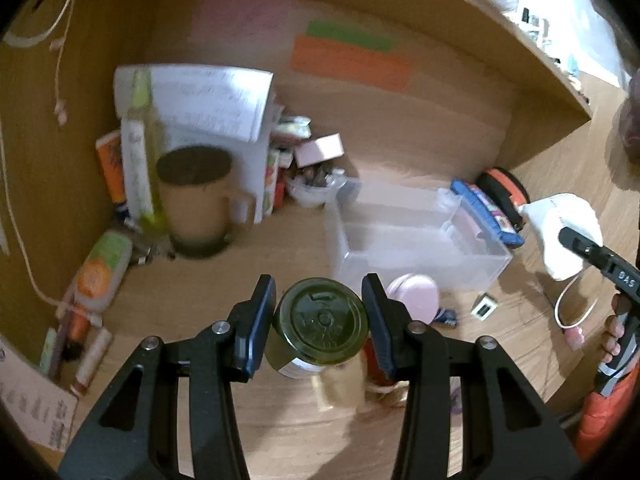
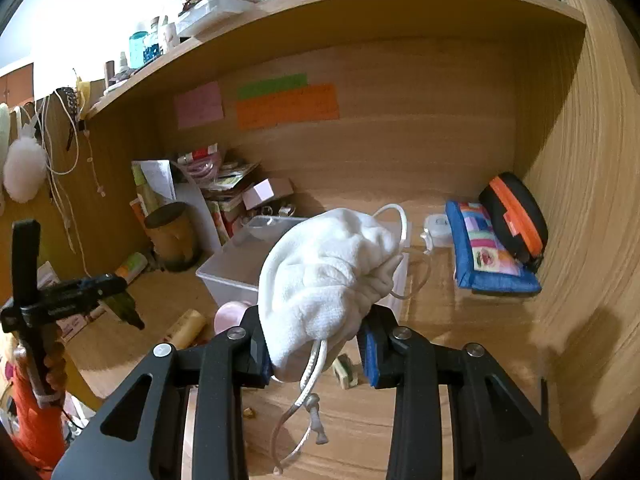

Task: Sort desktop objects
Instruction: 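Carry the green bottle with left tool while right tool carries the bag over the clear bin, then lower and release the bottle with left tool while right tool releases the bag into bin, then grasp the cream UV sunscreen tube with left tool while right tool grasps the small green-capped vial, then lift the sunscreen tube with left tool while right tool lifts the vial toward the bin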

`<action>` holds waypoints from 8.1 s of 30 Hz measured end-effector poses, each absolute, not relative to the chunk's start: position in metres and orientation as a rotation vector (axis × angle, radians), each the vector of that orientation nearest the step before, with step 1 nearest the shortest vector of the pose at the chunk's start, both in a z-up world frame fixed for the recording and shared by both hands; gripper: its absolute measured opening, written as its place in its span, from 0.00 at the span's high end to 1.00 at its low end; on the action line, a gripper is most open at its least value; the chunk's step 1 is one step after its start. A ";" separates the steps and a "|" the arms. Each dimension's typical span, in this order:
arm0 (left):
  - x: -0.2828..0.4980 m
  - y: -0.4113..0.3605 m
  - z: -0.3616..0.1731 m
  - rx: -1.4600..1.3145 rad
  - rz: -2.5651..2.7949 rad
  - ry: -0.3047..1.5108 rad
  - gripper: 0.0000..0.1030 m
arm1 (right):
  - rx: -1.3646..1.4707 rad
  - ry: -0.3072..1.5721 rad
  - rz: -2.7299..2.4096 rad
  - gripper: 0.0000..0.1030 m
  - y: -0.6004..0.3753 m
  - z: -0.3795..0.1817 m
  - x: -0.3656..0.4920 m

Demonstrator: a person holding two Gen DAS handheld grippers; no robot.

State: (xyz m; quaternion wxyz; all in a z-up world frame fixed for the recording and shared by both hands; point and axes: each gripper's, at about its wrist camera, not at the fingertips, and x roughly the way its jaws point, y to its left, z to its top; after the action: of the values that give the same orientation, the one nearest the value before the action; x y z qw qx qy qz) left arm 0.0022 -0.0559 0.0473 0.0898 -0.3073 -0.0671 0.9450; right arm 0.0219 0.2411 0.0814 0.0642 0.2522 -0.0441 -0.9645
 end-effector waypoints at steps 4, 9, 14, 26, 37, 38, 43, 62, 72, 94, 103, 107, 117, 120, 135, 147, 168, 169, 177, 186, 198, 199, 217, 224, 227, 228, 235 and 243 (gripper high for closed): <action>-0.008 -0.046 0.066 -0.874 2.799 -0.165 0.57 | 0.731 -0.123 -2.916 0.71 0.245 0.092 0.017; -0.024 -0.034 0.086 -0.841 2.769 -0.147 0.57 | 0.699 -0.092 -2.929 0.71 0.249 0.106 0.005; -0.049 -0.022 0.100 -0.837 2.732 -0.138 0.57 | 0.681 -0.073 -2.929 0.71 0.251 0.113 -0.010; -0.111 0.009 0.100 -0.894 2.674 -0.102 0.57 | 0.757 -0.108 -2.885 0.71 0.259 0.106 -0.071; -0.164 0.041 0.071 -1.007 2.617 -0.037 0.57 | 0.929 -0.052 -2.832 0.71 0.250 0.073 -0.129; -0.168 0.043 0.068 -1.020 2.614 -0.032 0.57 | 0.950 -0.051 -2.822 0.71 0.249 0.068 -0.134; -0.185 0.048 0.053 -1.077 2.593 -0.019 0.57 | 1.030 -0.032 -2.778 0.71 0.246 0.044 -0.152; -0.218 0.062 0.017 -1.165 2.577 0.057 0.57 | 1.234 0.130 -2.692 0.70 0.235 -0.002 -0.175; -0.217 0.073 0.005 -1.202 2.535 0.099 0.49 | 1.244 0.178 -2.715 0.66 0.232 0.000 -0.173; -0.220 0.078 -0.004 -1.278 2.461 0.109 0.28 | 1.088 0.224 -2.808 0.20 0.224 0.013 -0.151; -0.204 0.063 0.026 -1.221 2.540 0.086 0.25 | 1.056 0.170 -2.829 0.20 0.234 0.027 -0.145; -0.191 0.057 0.040 -1.186 2.580 0.103 0.18 | 1.011 0.087 -2.853 0.19 0.242 0.046 -0.136; -0.144 0.030 0.074 -1.079 2.667 0.091 0.08 | 0.879 0.097 -2.933 0.08 0.232 0.083 -0.090; -0.127 0.021 0.083 -1.044 2.694 0.082 0.06 | 0.851 0.090 -2.945 0.07 0.231 0.090 -0.074; -0.064 -0.027 0.069 -1.049 2.740 0.064 0.03 | 0.781 0.100 -2.993 0.03 0.229 0.091 -0.005; -0.050 -0.034 0.003 -1.244 2.636 0.113 0.03 | 1.001 0.056 -2.936 0.03 0.239 0.035 -0.002; -0.047 -0.020 -0.051 -1.373 2.503 0.208 0.22 | 1.271 0.079 -2.756 0.36 0.235 -0.032 -0.028; -0.047 -0.019 -0.051 -1.371 2.502 0.209 0.23 | 1.273 0.091 -2.753 0.37 0.234 -0.034 -0.029; -0.053 -0.021 -0.046 -1.325 2.535 0.232 0.54 | 1.317 0.154 -2.707 0.52 0.230 -0.044 -0.043; -0.061 -0.044 -0.043 -1.340 2.511 0.105 0.54 | 1.308 0.163 -2.672 0.85 0.227 -0.050 -0.050; -0.060 -0.081 -0.038 -1.333 2.530 -0.081 0.54 | 1.276 0.125 -2.677 0.86 0.231 -0.045 -0.052; -0.060 -0.082 -0.036 -1.323 2.529 -0.101 0.54 | 1.275 0.123 -2.677 0.86 0.231 -0.045 -0.052; -0.070 -0.084 -0.046 -1.371 2.534 0.000 0.74 | 1.220 0.145 -2.673 0.86 0.224 -0.033 -0.043; -0.076 -0.068 -0.049 -1.350 2.578 0.085 0.74 | 1.244 0.148 -2.670 0.86 0.223 -0.038 -0.045; -0.078 -0.067 -0.045 -1.315 2.597 0.048 0.75 | 1.241 0.134 -2.683 0.86 0.224 -0.038 -0.044; -0.077 -0.068 -0.043 -1.297 2.605 0.028 0.75 | 1.247 0.131 -2.687 0.86 0.224 -0.038 -0.044; -0.071 -0.075 -0.020 -1.179 2.621 -0.101 0.75 | 1.212 0.069 -2.706 0.86 0.230 -0.023 -0.042; -0.072 -0.080 -0.006 -1.137 2.631 -0.124 0.76 | 1.125 0.053 -2.723 0.86 0.229 0.003 -0.036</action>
State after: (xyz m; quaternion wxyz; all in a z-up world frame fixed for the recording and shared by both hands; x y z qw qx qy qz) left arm -0.0720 -0.0797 -0.0057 0.1362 -0.3926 -0.0427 0.9086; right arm -0.0360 0.2289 0.0025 0.0972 0.3801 0.0179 -0.9196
